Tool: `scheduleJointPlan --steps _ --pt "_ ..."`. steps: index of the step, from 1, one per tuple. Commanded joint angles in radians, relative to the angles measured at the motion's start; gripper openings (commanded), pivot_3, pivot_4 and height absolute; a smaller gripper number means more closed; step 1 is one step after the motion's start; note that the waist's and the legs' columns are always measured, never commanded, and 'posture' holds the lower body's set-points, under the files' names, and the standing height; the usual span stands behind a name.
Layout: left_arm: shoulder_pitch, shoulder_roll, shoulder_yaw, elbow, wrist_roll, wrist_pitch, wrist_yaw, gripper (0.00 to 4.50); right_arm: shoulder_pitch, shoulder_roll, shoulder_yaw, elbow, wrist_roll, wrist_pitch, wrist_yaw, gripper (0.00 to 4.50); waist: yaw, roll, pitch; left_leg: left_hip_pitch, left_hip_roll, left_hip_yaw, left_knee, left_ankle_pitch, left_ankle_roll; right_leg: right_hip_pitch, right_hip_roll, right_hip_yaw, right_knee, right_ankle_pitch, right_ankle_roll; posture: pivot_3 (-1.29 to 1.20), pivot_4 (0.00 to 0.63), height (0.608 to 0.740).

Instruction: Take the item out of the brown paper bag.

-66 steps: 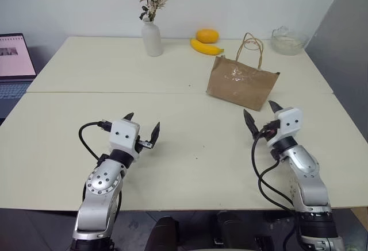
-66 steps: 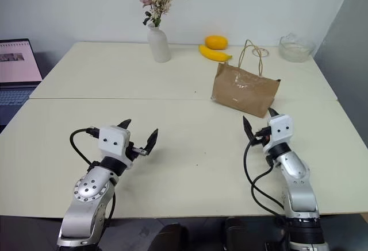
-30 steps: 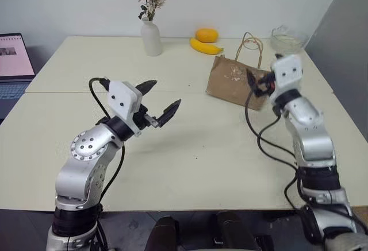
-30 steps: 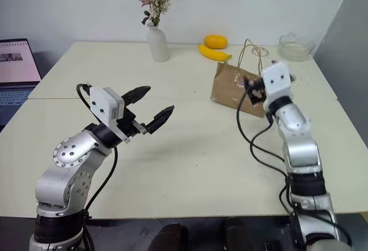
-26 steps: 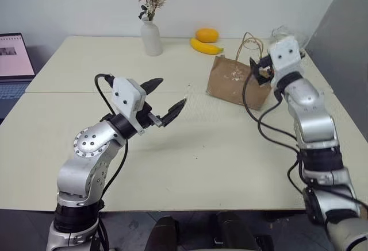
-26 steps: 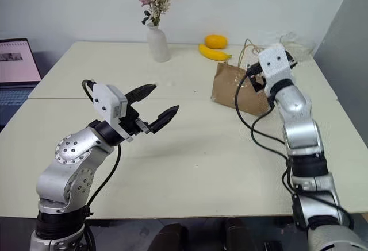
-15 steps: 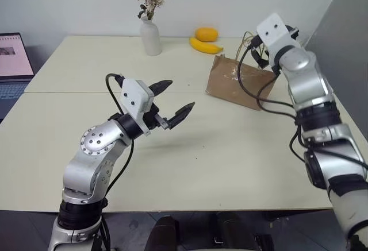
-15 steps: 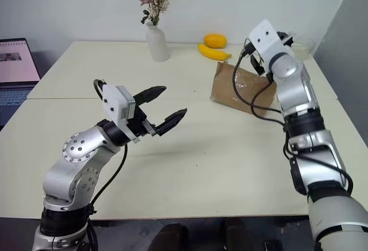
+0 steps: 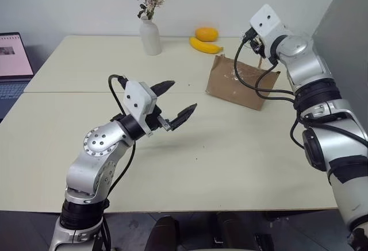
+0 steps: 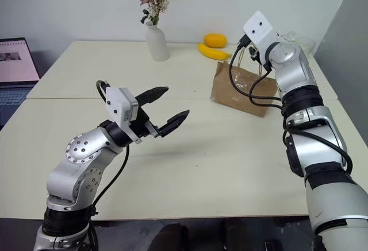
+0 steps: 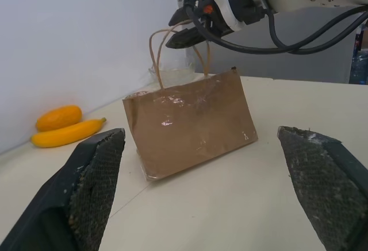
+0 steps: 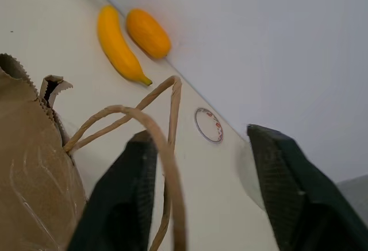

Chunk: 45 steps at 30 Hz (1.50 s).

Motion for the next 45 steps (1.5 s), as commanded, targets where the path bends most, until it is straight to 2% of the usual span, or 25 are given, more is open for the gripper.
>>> scheduleJointPlan --steps 1,4,10,13,19,28,39,45 --pt "-0.003 -0.007 -0.009 -0.015 0.014 -0.032 0.004 4.46 -0.055 -0.006 -0.012 -0.009 -0.003 -0.019 0.009 1.05 0.0 0.0 0.0 0.0 0.0 0.0 0.0 0.0 0.0 0.0 0.0 0.0 0.0 0.0 0.0 0.0 0.15 0.74" --pt "0.0 -0.004 -0.013 -0.013 0.032 -0.046 0.007 4.46 -0.059 -0.006 -0.016 -0.002 0.001 -0.022 0.015 0.01 0.0 0.0 0.0 0.0 0.0 -0.001 0.0 0.0 0.0 0.0 0.0 0.0 0.0 0.0 0.0 0.0 0.15 0.74" --pt "0.032 -0.005 -0.005 -0.039 0.031 -0.039 0.015 4.46 -0.059 0.0 -0.027 0.003 0.019 -0.041 0.021 0.01 -0.001 0.0 0.0 0.0 0.0 -0.002 0.0 0.0 0.0 0.0 -0.001 0.0 0.0 0.0 0.0 0.0 0.15 0.74" --pt "0.078 -0.004 0.047 -0.077 0.0 -0.012 0.044 4.46 -0.082 0.009 -0.036 0.011 0.029 -0.077 0.02 0.01 -0.005 0.0 0.0 0.0 0.0 -0.002 0.0 0.0 0.0 0.0 -0.002 0.0 0.0 0.0 0.0 0.0 0.15 0.74" --pt "0.231 -0.02 0.151 -0.205 -0.065 0.035 0.124 4.46 -0.12 0.026 -0.037 0.046 0.032 -0.189 0.036 0.01 -0.013 0.001 0.0 0.0 0.001 -0.002 -0.001 0.0 0.0 -0.001 -0.004 0.0 0.0 0.0 0.0 0.0 0.15 0.74" --pt "0.414 -0.02 0.23 -0.281 -0.045 0.026 0.194 4.46 -0.184 0.103 -0.054 0.145 0.046 -0.279 0.036 0.01 -0.013 0.001 0.001 0.0 0.0 -0.002 -0.001 0.0 0.0 -0.001 -0.004 0.0 0.001 0.0 -0.001 0.0 0.15 0.74" --pt "0.443 -0.028 0.238 -0.293 0.008 -0.024 0.245 4.46 -0.237 0.203 -0.075 0.2 0.067 -0.287 -0.026 0.01 -0.012 0.001 0.001 0.0 0.0 -0.003 -0.001 0.0 0.0 -0.001 -0.004 -0.001 0.0 0.0 -0.001 0.0 0.15 0.74" --pt "0.421 -0.045 0.213 -0.281 0.03 -0.044 0.266 4.46 -0.183 0.258 -0.053 0.169 0.05 -0.295 -0.025 0.01 -0.012 0.001 0.001 0.0 0.0 -0.003 -0.001 0.0 0.0 -0.001 -0.004 -0.001 0.001 0.0 -0.001 0.0 0.15 0.74"
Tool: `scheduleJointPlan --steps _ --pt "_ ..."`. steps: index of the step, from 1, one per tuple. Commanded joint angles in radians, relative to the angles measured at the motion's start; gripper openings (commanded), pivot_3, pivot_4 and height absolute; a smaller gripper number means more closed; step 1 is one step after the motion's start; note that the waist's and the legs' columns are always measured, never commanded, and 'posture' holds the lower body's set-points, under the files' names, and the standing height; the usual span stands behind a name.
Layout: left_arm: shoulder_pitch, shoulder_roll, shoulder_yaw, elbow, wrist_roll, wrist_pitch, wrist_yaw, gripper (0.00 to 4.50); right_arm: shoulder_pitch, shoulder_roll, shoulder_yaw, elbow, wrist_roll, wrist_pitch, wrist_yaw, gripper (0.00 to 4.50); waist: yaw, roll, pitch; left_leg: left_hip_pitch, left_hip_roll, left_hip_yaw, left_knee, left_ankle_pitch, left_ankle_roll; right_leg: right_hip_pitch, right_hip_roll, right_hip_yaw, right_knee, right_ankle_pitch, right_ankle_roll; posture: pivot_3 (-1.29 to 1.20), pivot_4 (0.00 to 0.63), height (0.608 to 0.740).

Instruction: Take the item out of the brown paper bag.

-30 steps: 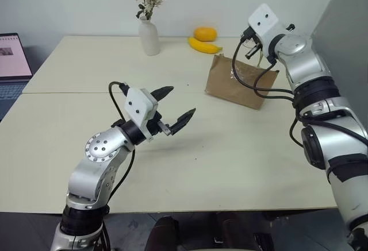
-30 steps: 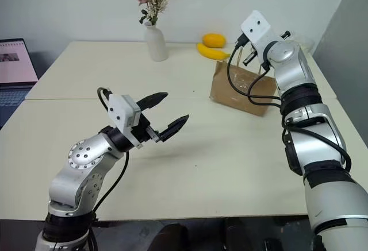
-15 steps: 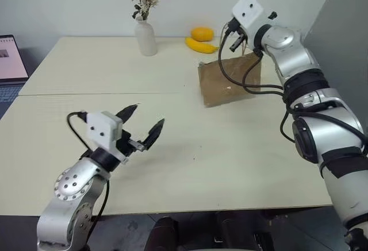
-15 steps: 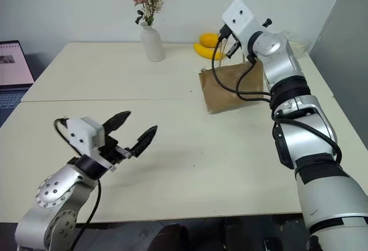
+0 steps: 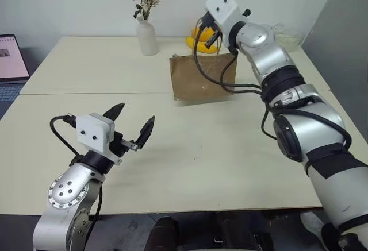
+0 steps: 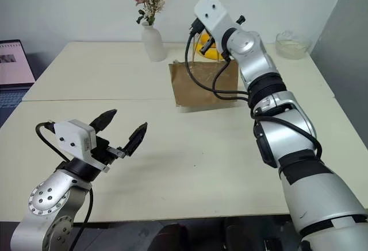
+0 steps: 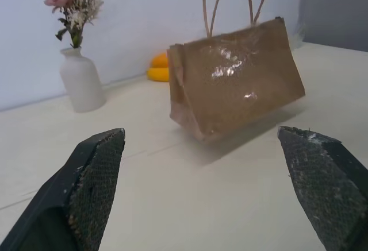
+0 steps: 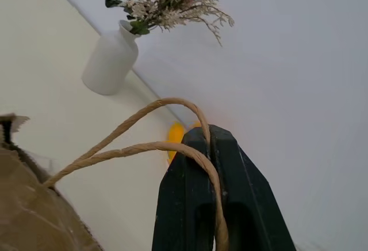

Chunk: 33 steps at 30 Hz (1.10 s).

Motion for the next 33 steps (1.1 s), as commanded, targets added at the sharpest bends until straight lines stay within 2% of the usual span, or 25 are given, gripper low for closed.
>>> scheduleJointPlan --steps 1,19,33 --pt "0.001 -0.008 -0.008 -0.025 0.011 -0.024 0.006 4.46 -0.004 -0.002 0.0 -0.056 -0.001 -0.033 -0.007 0.01 0.0 0.0 0.0 0.0 0.0 0.0 0.0 0.0 0.0 0.0 0.0 0.0 0.0 0.0 0.0 0.0 0.15 0.74" --pt "0.006 -0.006 -0.014 0.004 0.037 -0.05 -0.01 4.46 0.059 -0.019 0.034 -0.166 -0.025 0.009 0.022 0.01 0.0 0.0 0.0 0.0 0.0 -0.001 0.0 0.0 0.0 0.0 0.0 -0.001 0.0 0.0 0.0 0.0 0.15 0.74" --pt "-0.03 -0.002 -0.034 0.045 0.051 -0.075 -0.036 4.46 0.11 -0.035 0.023 -0.283 -0.02 0.127 0.061 0.01 0.0 0.0 0.0 0.0 0.0 -0.001 0.0 0.0 0.0 0.0 0.0 -0.001 0.0 0.0 0.0 0.0 0.15 0.74"
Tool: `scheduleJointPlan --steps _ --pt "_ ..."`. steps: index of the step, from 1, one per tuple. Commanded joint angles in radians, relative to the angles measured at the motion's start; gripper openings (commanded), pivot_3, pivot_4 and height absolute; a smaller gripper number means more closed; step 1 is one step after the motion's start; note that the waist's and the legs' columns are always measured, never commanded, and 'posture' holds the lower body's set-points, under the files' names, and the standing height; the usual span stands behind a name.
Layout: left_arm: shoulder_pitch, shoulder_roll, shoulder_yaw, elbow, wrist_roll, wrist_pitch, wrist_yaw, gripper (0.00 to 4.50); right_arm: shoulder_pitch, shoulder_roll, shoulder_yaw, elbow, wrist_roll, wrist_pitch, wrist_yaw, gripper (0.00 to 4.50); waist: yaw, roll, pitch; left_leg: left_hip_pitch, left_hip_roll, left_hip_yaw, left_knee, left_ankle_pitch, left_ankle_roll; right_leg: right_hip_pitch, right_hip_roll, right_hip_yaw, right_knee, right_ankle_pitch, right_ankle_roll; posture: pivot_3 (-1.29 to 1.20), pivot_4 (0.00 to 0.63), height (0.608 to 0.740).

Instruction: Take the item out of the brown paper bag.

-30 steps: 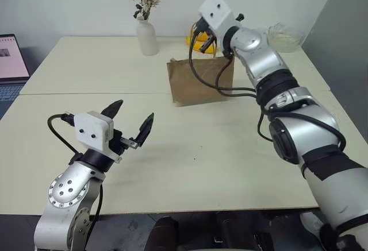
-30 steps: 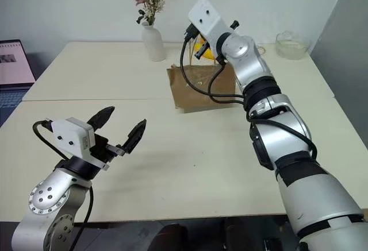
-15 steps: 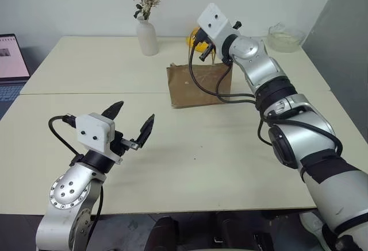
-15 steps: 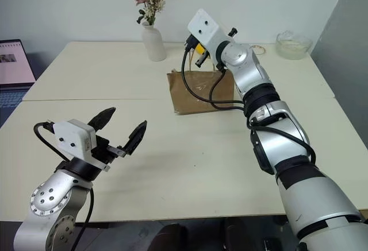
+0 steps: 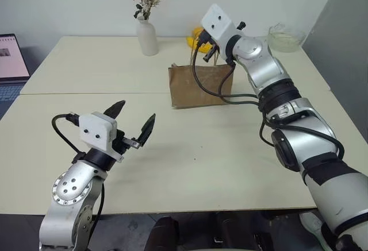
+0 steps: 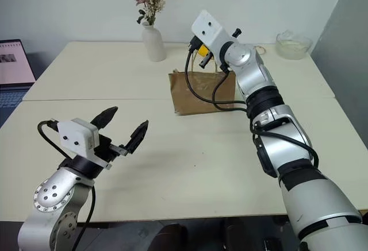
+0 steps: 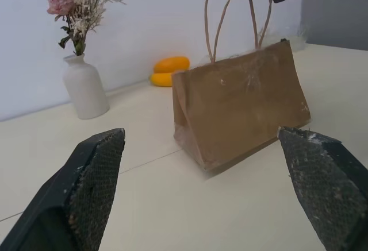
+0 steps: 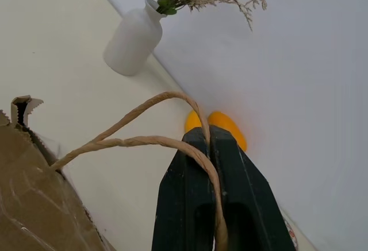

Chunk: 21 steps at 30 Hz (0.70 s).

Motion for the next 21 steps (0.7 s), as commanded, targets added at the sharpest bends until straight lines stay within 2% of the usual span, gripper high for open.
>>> scheduleJointPlan --steps 1,4,7,14,16,21 --pt "-0.014 0.006 -0.004 -0.016 0.005 -0.03 -0.011 4.46 -0.013 -0.008 -0.018 -0.079 0.023 0.016 0.016 0.01 0.0 0.0 0.0 0.0 0.0 0.0 0.0 0.0 0.0 0.0 0.0 0.0 0.0 0.0 0.0 0.0 0.15 0.74" --pt "-0.014 0.007 -0.001 -0.017 0.003 -0.03 -0.016 4.46 -0.002 -0.007 -0.035 -0.096 0.04 0.035 0.016 0.01 0.0 0.0 0.0 0.0 0.0 0.0 0.0 0.0 0.0 0.0 0.0 0.0 0.0 0.0 0.0 0.0 0.15 0.74" --pt "-0.018 0.009 0.004 -0.019 -0.004 -0.029 -0.022 4.46 0.012 -0.009 -0.04 -0.105 0.049 0.048 0.018 0.6 0.0 0.0 0.0 0.0 0.0 0.0 0.0 0.0 0.0 0.0 0.0 0.0 0.0 0.0 0.0 0.0 0.15 0.74" --pt "-0.043 0.027 0.013 -0.014 -0.011 -0.013 -0.026 4.46 0.112 -0.031 -0.018 -0.243 0.057 0.076 0.08 3.05 0.001 0.0 0.0 0.0 0.0 -0.001 0.0 0.0 0.0 0.0 0.0 0.0 0.0 0.0 0.0 0.0 0.15 0.74" --pt "-0.089 0.051 0.012 0.01 -0.013 0.003 -0.035 4.46 0.225 -0.067 -0.027 -0.397 0.07 0.114 0.119 3.74 0.006 -0.001 -0.001 0.0 0.0 -0.001 0.0 0.0 0.0 0.0 0.0 -0.001 0.0 0.0 0.001 0.0 0.15 0.74" --pt "-0.246 0.104 0.006 0.108 -0.03 0.051 -0.06 4.46 0.528 -0.121 -0.078 -0.804 0.132 0.233 0.143 3.74 0.022 -0.001 -0.001 0.0 -0.001 -0.002 0.001 0.0 0.0 0.002 0.0 -0.002 0.0 -0.002 0.003 0.0 0.15 0.74"
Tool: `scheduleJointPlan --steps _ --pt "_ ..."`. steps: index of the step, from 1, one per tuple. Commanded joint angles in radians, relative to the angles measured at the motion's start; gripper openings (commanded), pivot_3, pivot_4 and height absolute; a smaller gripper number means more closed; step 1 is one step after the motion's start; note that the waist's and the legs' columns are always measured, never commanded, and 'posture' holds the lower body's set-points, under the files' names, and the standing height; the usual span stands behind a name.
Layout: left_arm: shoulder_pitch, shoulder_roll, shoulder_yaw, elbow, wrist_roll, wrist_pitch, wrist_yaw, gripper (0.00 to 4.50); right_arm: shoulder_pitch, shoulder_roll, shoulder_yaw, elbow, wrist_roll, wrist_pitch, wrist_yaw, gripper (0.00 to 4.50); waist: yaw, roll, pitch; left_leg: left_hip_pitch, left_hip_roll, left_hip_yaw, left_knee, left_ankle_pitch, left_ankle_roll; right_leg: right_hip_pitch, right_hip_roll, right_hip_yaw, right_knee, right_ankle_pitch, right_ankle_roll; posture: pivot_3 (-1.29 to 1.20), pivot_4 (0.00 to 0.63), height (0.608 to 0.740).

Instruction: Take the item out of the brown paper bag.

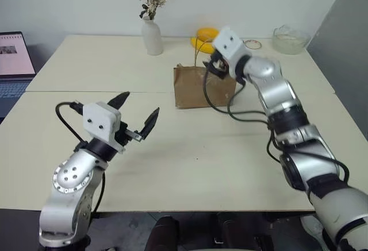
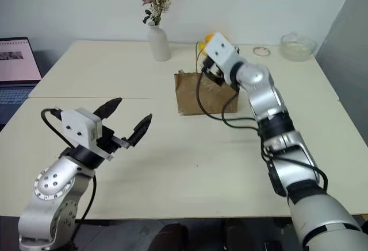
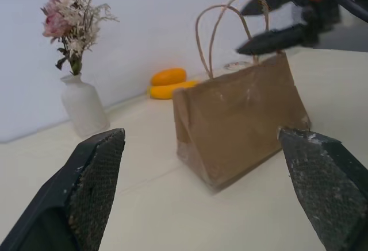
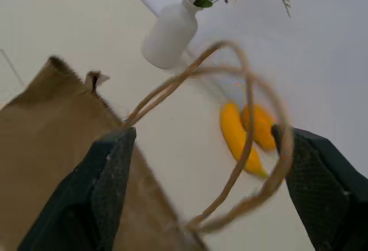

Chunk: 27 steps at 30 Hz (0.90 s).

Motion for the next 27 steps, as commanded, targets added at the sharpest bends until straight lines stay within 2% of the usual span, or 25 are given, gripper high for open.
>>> scheduleJointPlan --steps 1,3,4,6,9,11,14,17,20,23,27 --pt "-0.095 0.026 0.008 0.048 -0.024 0.027 -0.02 4.46 0.12 -0.029 -0.057 -0.277 0.048 0.081 0.0 3.74 0.002 0.0 0.0 0.0 0.0 0.0 0.0 0.0 0.0 0.0 0.0 0.0 0.0 0.0 0.0 0.0 0.15 0.74" --pt "-0.171 0.047 -0.013 0.116 -0.022 0.04 -0.053 4.46 0.242 -0.019 -0.101 -0.421 0.096 0.111 -0.022 3.74 0.002 0.0 0.0 0.0 0.0 0.001 0.0 0.0 0.0 0.0 0.0 0.001 0.0 -0.001 0.002 0.0 0.15 0.74" --pt "-0.217 0.061 -0.03 0.163 -0.013 0.038 -0.076 4.17 0.311 -0.009 -0.123 -0.501 0.121 0.124 -0.034 3.76 0.002 0.0 0.0 0.0 0.0 0.0 0.0 0.0 0.0 0.0 0.0 0.0 0.0 -0.001 0.002 0.0 0.15 0.74" --pt "-0.302 0.078 -0.052 0.26 -0.003 0.019 -0.121 3.87 0.423 0.02 -0.15 -0.63 0.16 0.138 -0.061 3.76 0.003 0.0 0.0 0.001 0.001 -0.001 0.0 0.0 0.0 0.0 0.001 -0.001 0.0 -0.001 0.002 0.0 0.15 0.74" --pt "-0.525 0.084 -0.119 0.557 0.072 -0.063 -0.178 3.0 0.594 0.046 -0.144 -0.801 0.2 0.157 -0.073 3.76 0.009 0.0 0.0 0.002 0.001 -0.001 0.0 0.0 0.0 0.0 0.006 -0.001 0.001 -0.002 0.003 0.0 0.15 0.74" --pt "-0.636 0.073 -0.147 0.739 0.118 -0.13 -0.194 2.42 0.65 0.057 -0.138 -0.861 0.201 0.162 -0.096 3.76 0.006 0.0 0.0 0.001 0.0 0.0 0.001 0.0 0.0 0.001 0.008 -0.003 0.001 -0.002 0.003 0.0 0.15 0.74" --pt "-0.871 0.019 -0.213 1.174 0.233 -0.313 -0.185 1.49 0.717 0.056 -0.141 -0.933 0.21 0.17 -0.119 3.76 0.003 -0.001 0.0 0.003 -0.002 0.002 0.002 0.0 0.0 0.001 0.007 -0.001 0.002 -0.001 0.004 0.0 0.15 0.74" --pt "-1.079 -0.047 -0.241 1.547 0.295 -0.422 -0.185 1.49 0.766 0.047 -0.147 -0.998 0.23 0.175 -0.119 3.76 0.005 -0.001 0.0 0.001 -0.004 0.003 0.002 0.0 0.0 0.001 0.007 -0.002 -0.001 0.0 0.005 0.0 0.15 0.74" --pt "-1.202 -0.084 -0.256 1.763 0.349 -0.468 -0.182 1.49 0.807 0.043 -0.148 -1.052 0.25 0.187 -0.13 3.76 0.001 -0.001 0.0 -0.002 -0.004 0.006 0.0 0.0 0.0 0.001 0.008 -0.003 -0.007 0.0 0.005 0.0 0.15 0.74" --pt "-1.266 -0.116 -0.269 1.87 0.399 -0.484 -0.182 1.49 0.848 0.037 -0.147 -1.093 0.261 0.206 -0.14 3.76 -0.001 -0.001 0.0 -0.004 -0.003 0.007 0.0 0.0 0.0 -0.001 0.008 -0.002 -0.009 0.0 0.006 0.0 0.15 0.74" --pt "-1.283 -0.137 -0.286 1.906 0.451 -0.517 -0.22 1.49 0.874 0.024 -0.146 -1.115 0.27 0.223 -0.152 3.76 -0.002 -0.001 0.0 -0.004 -0.002 0.007 -0.001 0.0 0.0 -0.001 0.008 -0.001 -0.009 -0.001 0.007 0.0 0.15 0.74"
